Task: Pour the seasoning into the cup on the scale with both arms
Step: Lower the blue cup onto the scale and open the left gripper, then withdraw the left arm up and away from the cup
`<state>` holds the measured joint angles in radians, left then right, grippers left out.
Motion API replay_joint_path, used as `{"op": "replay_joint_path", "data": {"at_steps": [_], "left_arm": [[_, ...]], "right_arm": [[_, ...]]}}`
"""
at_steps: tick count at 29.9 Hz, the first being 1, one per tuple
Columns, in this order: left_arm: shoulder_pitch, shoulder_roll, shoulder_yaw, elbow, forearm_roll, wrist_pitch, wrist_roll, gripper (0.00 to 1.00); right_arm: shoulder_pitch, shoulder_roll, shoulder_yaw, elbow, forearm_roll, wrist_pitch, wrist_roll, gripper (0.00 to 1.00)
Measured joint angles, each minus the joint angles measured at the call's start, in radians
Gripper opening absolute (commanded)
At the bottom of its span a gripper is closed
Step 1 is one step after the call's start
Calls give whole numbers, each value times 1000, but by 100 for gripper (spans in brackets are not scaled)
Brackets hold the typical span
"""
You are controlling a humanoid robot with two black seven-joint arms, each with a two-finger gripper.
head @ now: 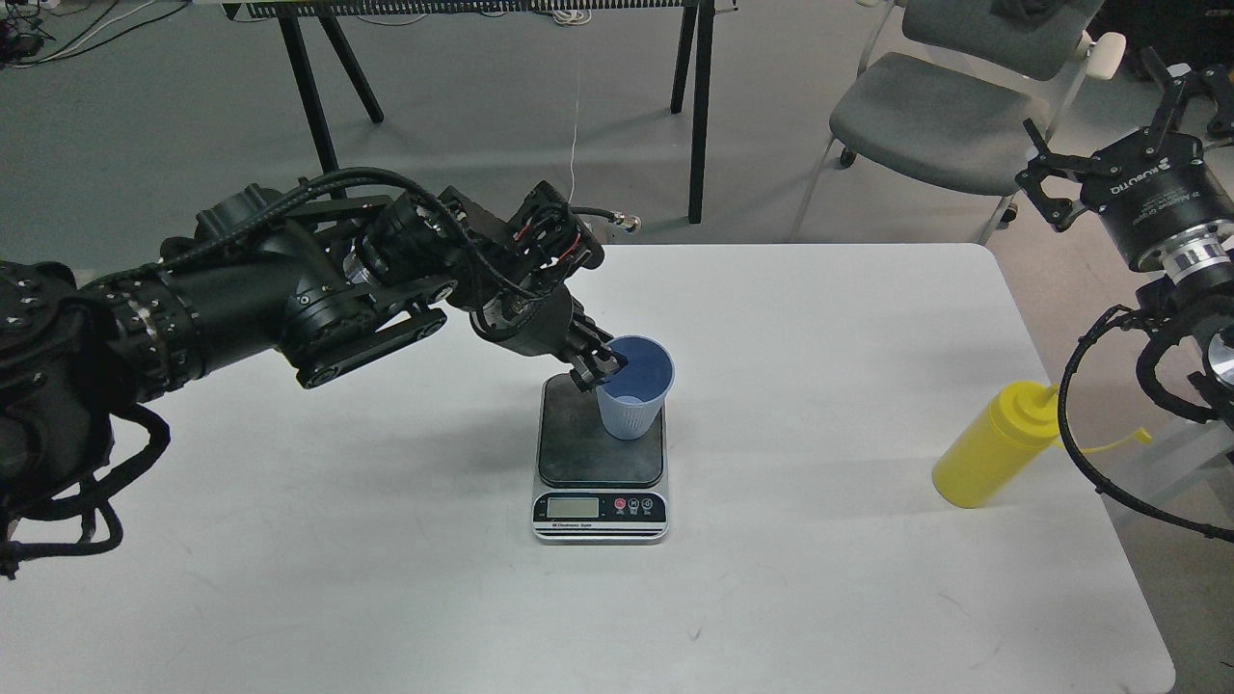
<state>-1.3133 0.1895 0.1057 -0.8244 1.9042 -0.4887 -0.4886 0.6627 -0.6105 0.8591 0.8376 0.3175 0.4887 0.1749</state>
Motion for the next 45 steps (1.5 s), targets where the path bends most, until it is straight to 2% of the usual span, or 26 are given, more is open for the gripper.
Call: {"op": "replay_joint_path", "data": {"at_steps": [9,14,16,18,20,23,27,32,39,45], "left_arm": [[-49,6,0,5,-67,0,0,57],[-153,19,-12,50,-262,0,0,66],[-208,24,-35,100,-401,0,0,74],[-254,37,-57,180,-564,0,0,78],[-284,49,-78,305,-769,0,0,82],[-289,56,-92,480,-1078,0,0,96],[-206,58,-107,643,-1467,0,0,99],[-77,67,-148,739,-1709,0,0,99],[77,62,-371,768,-1772,0,0,99],[154,45,-446,770,-1779,0,0,99]], "right_arm": [[0,0,0,2,0,0,0,100],[0,-7,0,2,0,0,0,100],[0,-10,5,2,0,0,0,100],[0,-12,10,2,1,0,0,100],[0,-20,16,2,1,0,0,100],[-2,-36,18,2,2,0,0,100],[-8,-46,19,1,2,0,0,100],[-14,-90,19,3,11,0,-2,100],[-116,-216,26,67,231,0,-39,100],[-287,-297,35,142,361,0,-53,100]]}}
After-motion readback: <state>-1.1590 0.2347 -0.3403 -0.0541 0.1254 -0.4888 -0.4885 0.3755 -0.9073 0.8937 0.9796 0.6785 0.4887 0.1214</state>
